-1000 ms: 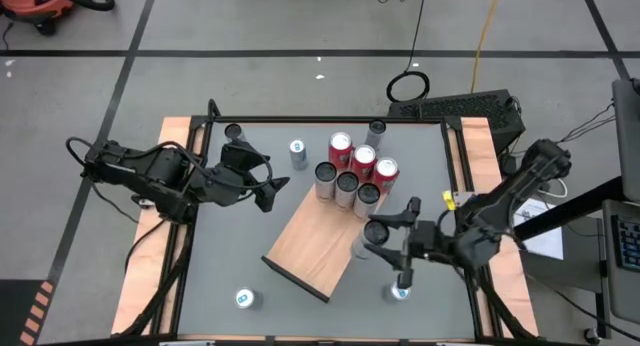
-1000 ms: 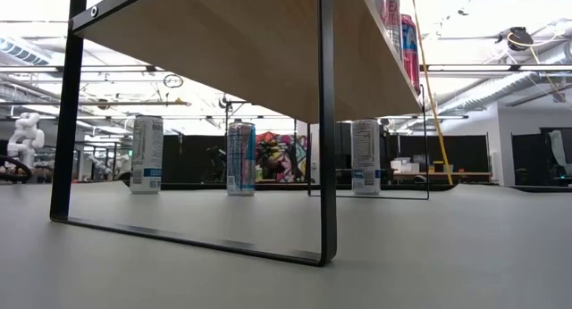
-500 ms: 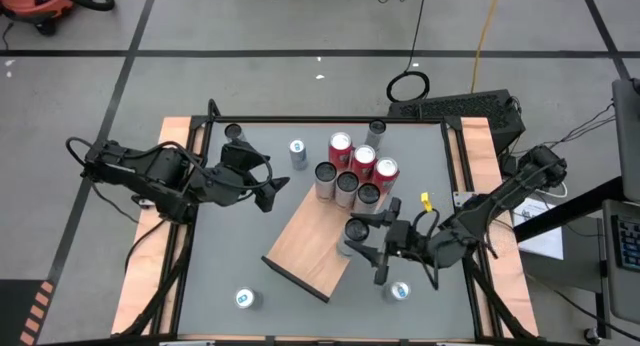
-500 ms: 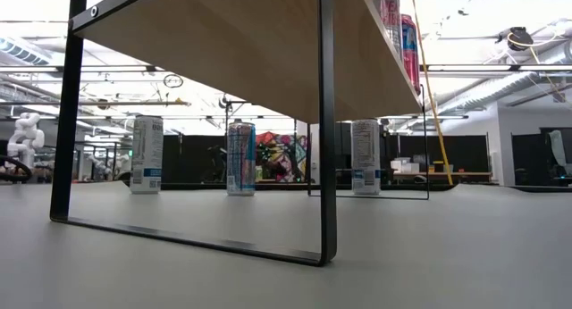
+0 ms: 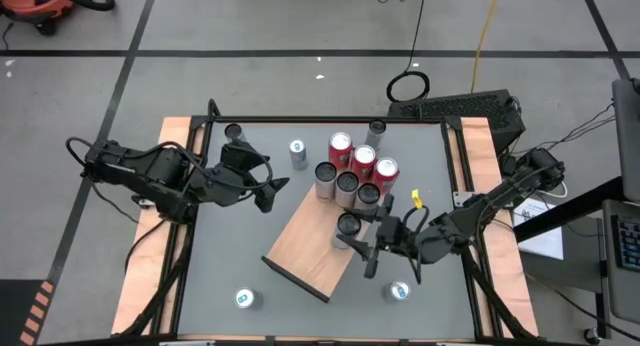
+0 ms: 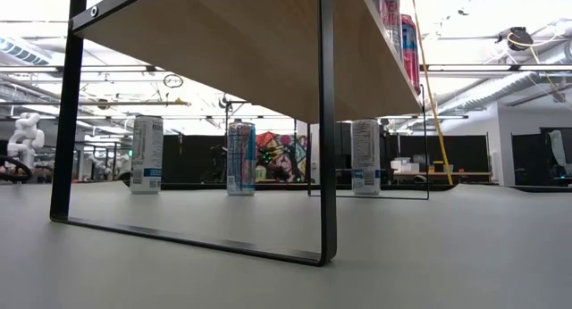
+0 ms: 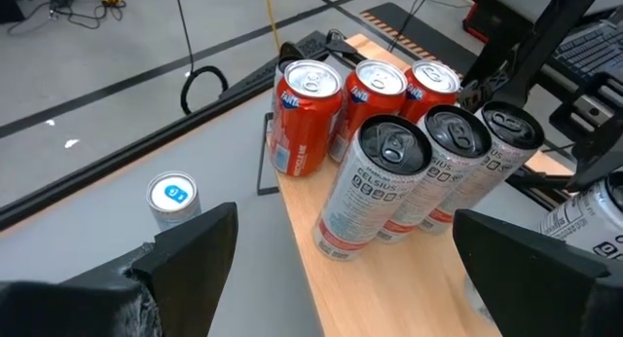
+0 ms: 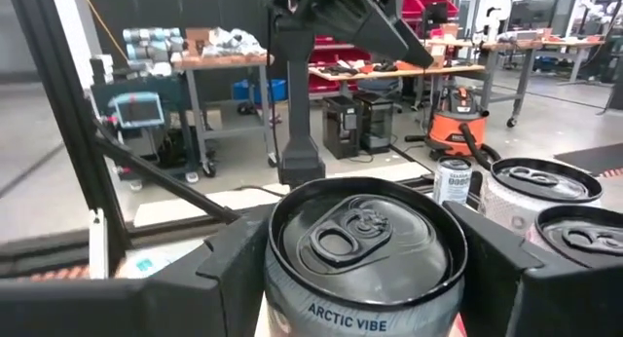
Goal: Place canned beverage on shelf
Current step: Put the white blue soda can on the shelf
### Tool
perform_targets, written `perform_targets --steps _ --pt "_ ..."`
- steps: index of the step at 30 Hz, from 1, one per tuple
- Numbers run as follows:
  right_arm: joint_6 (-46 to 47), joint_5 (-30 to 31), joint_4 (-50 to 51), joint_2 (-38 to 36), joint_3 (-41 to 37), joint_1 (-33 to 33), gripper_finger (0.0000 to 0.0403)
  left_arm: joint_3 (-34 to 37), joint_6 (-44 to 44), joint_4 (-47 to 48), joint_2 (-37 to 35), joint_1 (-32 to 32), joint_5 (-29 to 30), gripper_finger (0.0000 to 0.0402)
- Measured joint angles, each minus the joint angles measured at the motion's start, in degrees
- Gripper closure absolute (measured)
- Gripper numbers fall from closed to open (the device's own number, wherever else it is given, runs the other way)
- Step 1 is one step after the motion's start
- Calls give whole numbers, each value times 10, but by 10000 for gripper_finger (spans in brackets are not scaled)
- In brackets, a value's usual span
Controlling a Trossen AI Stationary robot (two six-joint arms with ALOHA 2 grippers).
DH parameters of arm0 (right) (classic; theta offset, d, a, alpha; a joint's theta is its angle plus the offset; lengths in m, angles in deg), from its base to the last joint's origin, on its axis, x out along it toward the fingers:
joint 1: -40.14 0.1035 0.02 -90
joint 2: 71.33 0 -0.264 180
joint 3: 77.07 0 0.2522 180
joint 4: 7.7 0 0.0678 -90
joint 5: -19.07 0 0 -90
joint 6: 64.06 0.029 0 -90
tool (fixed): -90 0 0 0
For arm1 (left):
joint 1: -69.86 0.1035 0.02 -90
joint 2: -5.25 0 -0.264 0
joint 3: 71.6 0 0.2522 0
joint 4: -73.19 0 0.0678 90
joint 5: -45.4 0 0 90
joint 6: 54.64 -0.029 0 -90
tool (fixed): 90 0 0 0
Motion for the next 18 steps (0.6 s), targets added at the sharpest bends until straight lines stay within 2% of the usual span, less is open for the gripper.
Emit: perform_targets --steps 18 --pt "37 -3 67 0 0 0 178 0 -16 0 0 0 -1 20"
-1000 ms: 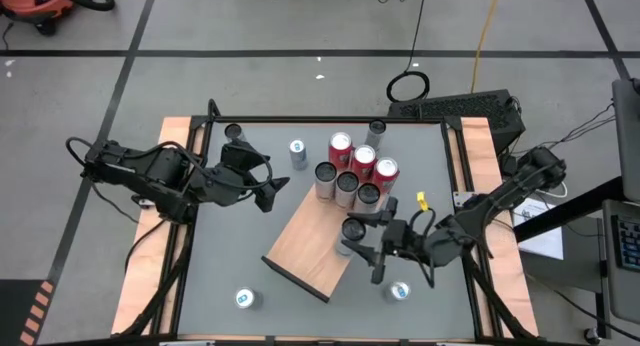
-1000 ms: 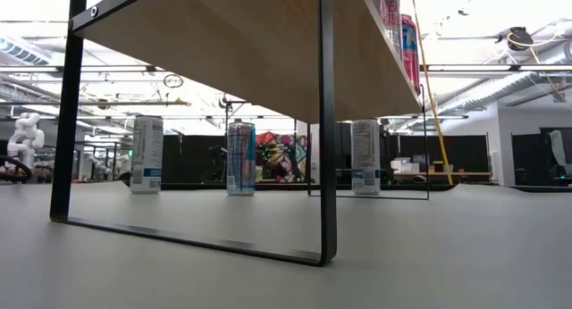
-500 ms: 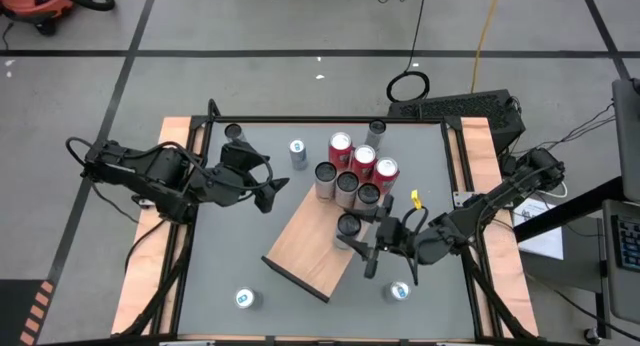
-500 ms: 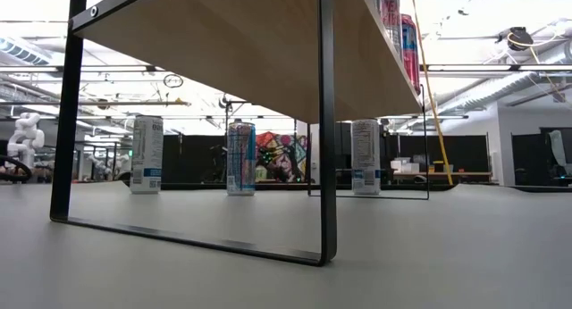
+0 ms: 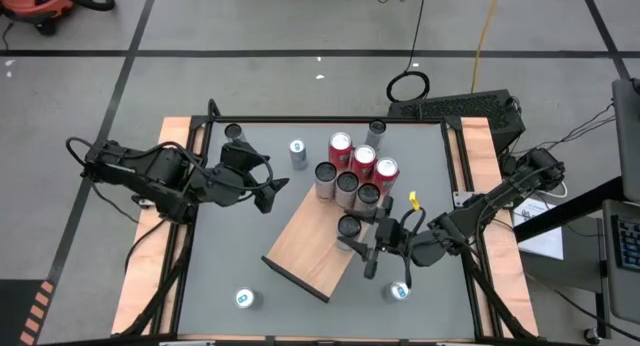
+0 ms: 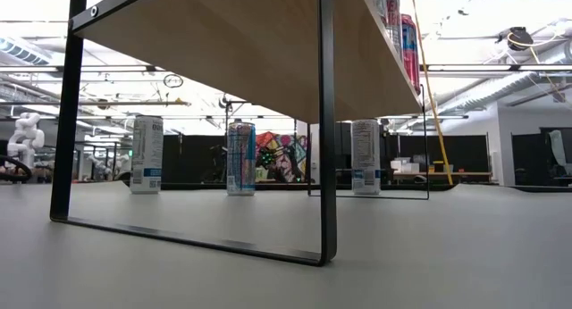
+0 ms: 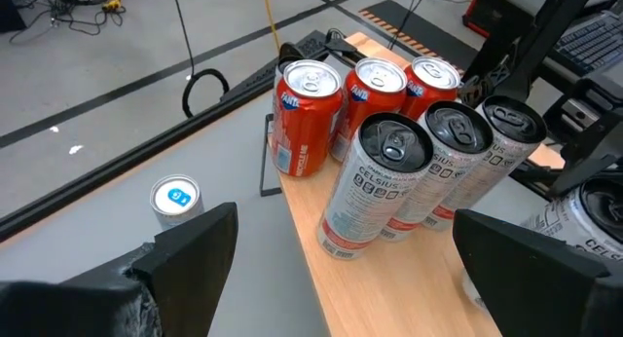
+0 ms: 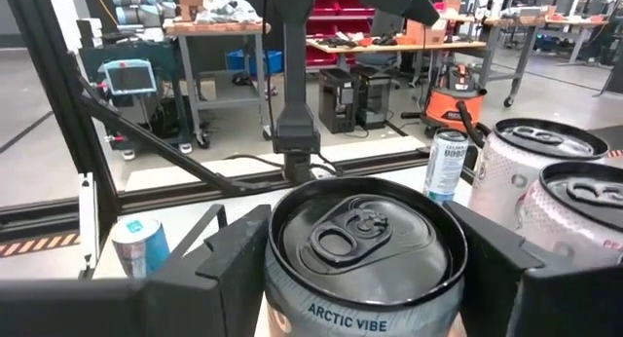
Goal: Place canned beverage on shelf
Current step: Put the white blue soda can on the shelf
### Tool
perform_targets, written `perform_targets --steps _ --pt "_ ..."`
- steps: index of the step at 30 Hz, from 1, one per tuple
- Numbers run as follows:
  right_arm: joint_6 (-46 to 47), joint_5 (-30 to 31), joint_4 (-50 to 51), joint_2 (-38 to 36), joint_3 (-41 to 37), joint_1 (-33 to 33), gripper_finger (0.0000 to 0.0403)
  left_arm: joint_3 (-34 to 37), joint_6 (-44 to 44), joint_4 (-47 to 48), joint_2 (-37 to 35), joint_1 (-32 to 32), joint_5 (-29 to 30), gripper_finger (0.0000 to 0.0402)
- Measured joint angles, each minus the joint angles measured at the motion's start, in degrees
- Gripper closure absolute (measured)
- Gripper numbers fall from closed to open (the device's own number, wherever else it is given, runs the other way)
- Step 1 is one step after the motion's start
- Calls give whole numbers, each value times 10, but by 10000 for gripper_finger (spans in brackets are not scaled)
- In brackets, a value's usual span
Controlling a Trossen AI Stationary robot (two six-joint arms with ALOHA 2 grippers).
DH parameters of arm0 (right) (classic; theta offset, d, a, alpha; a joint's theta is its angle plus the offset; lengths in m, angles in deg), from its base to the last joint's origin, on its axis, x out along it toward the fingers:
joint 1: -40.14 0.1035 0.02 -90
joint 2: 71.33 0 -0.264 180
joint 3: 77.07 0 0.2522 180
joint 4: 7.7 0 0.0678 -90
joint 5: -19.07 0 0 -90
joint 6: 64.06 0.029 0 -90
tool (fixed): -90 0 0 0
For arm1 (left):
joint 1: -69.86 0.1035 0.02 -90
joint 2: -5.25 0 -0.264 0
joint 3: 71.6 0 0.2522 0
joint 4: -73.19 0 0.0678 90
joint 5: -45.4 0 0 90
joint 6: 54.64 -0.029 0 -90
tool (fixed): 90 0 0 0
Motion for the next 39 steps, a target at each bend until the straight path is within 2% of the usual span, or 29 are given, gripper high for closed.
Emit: perform_targets --steps 12,17,39 --pt "11 -26 5 10 0 -3 178 0 0 0 0 0 0 20" --pt "5 -25 -24 28 1 -3 178 0 1 0 0 0 1 20" --pt "-23 -25 -21 30 1 -3 178 0 2 0 0 -1 -3 20"
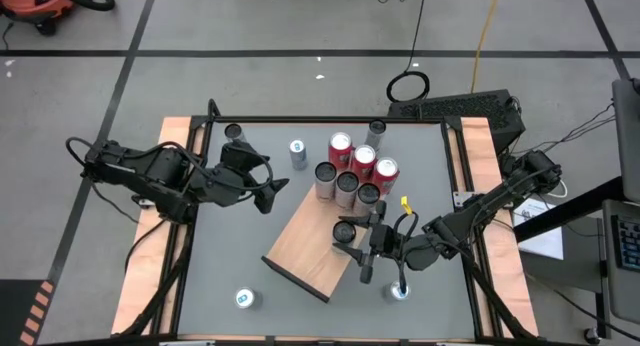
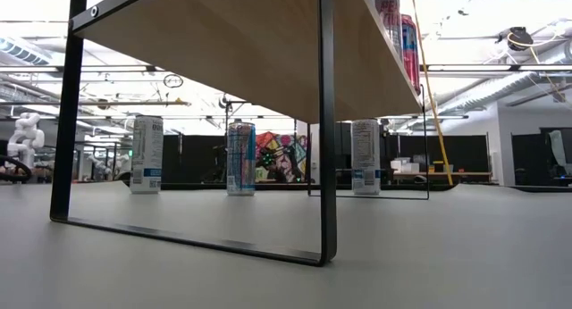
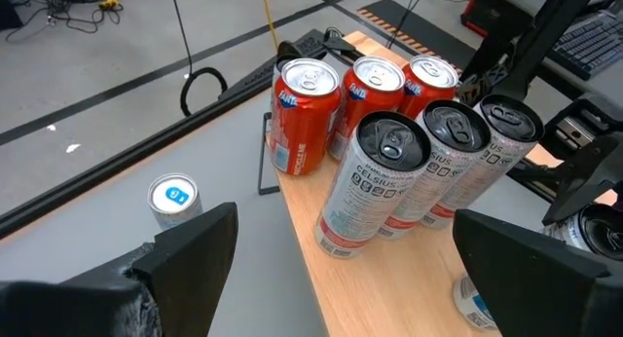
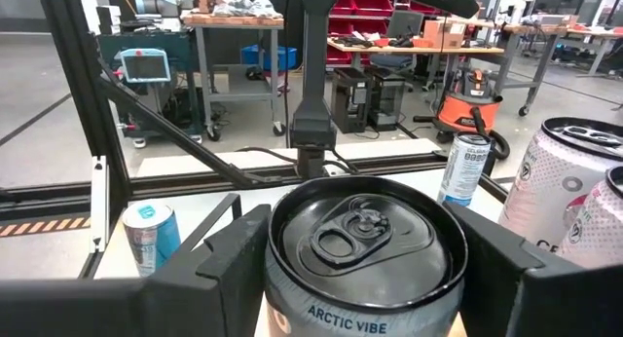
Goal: Place canned beverage on shelf
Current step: Put the white blue soda can on the shelf
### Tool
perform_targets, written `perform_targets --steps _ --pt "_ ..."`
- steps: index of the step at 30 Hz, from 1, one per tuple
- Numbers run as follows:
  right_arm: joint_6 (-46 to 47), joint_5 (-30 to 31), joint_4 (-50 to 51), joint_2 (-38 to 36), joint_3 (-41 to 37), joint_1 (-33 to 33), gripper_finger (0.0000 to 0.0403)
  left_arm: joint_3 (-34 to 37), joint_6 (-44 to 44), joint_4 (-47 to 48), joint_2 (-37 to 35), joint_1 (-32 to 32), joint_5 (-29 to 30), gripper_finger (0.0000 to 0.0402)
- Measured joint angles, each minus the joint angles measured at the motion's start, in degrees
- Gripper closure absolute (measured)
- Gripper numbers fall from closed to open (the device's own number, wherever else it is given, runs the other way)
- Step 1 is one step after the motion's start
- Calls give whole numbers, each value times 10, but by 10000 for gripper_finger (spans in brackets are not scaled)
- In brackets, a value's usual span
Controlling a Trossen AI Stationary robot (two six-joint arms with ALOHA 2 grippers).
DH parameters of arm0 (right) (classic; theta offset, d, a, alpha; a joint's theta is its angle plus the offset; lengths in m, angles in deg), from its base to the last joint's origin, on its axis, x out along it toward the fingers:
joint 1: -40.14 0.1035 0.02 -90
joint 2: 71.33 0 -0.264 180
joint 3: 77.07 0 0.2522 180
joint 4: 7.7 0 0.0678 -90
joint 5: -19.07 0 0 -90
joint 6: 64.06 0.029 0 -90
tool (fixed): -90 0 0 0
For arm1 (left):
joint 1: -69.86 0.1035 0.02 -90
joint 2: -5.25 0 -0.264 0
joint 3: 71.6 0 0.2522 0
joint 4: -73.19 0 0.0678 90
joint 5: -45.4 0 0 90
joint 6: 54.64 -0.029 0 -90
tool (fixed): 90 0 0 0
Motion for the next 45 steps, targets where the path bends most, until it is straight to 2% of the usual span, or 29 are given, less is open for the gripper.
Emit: perform_targets --steps 5,13,22,31,45 --pt "3 0 1 0 0 1 175 0 0 0 0 0 0 20" --pt "11 0 23 -14 -1 7 141 0 0 0 0 0 0 20" --pt "19 -16 18 -15 -1 6 134 0 1 8 0 0 0 20" --pt "19 -15 18 -15 -1 7 100 0 4 9 0 0 0 20" --pt "-1 3 18 -15 -1 0 96 0 4 12 0 0 0 20"
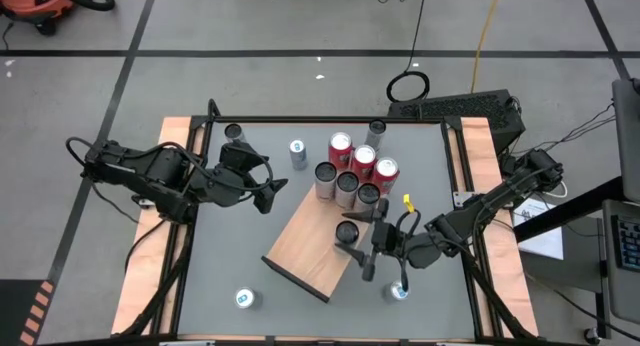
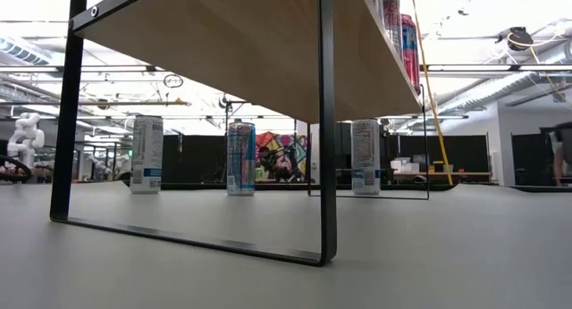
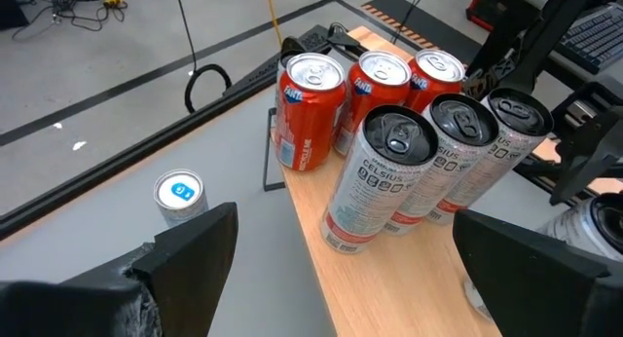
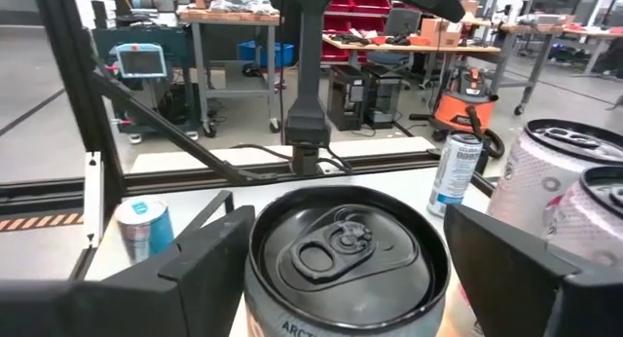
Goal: Place canned beverage on shelf
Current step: Put the white blue soda can on the shelf, then put the white blue soda can on the shelf aligned with the other white blue soda cans
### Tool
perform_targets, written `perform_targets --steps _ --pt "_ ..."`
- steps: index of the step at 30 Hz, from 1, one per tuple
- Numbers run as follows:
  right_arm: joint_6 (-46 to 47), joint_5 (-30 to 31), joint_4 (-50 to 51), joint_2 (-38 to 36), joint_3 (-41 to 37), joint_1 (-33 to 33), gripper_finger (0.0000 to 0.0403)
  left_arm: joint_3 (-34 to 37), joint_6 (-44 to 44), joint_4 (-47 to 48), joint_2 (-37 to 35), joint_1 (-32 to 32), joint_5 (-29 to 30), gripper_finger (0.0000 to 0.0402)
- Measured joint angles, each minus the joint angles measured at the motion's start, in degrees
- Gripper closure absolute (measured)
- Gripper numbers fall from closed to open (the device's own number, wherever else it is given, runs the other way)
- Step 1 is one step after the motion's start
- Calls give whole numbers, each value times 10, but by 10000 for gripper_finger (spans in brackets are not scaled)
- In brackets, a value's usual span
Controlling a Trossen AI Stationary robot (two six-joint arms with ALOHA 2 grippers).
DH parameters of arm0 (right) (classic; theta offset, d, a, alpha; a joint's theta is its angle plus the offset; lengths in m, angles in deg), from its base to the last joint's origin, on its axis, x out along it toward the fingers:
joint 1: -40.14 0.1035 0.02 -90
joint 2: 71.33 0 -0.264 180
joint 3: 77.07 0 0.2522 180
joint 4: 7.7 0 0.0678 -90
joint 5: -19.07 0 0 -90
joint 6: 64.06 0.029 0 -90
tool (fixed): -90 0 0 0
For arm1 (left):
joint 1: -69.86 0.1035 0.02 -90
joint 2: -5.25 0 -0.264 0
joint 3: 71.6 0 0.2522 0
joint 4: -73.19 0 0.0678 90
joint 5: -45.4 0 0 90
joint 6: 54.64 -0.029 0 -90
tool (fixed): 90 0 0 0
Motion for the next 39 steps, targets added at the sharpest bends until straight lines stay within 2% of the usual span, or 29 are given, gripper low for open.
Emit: perform_targets --steps 16,21,28,35,39 --pt "-3 2 -42 0 0 0 96 0 0 0 0 0 0 20" --pt "-16 30 -67 -3 0 0 96 0 0 0 0 0 -1 20" --pt "-28 33 -103 -23 0 0 96 0 1 -1 0 0 -45 20" --pt "-30 33 -162 -50 0 0 96 0 2 9 0 1 -58 20" --pt "-30 33 -172 -75 0 0 96 0 1 30 0 12 -93 20"
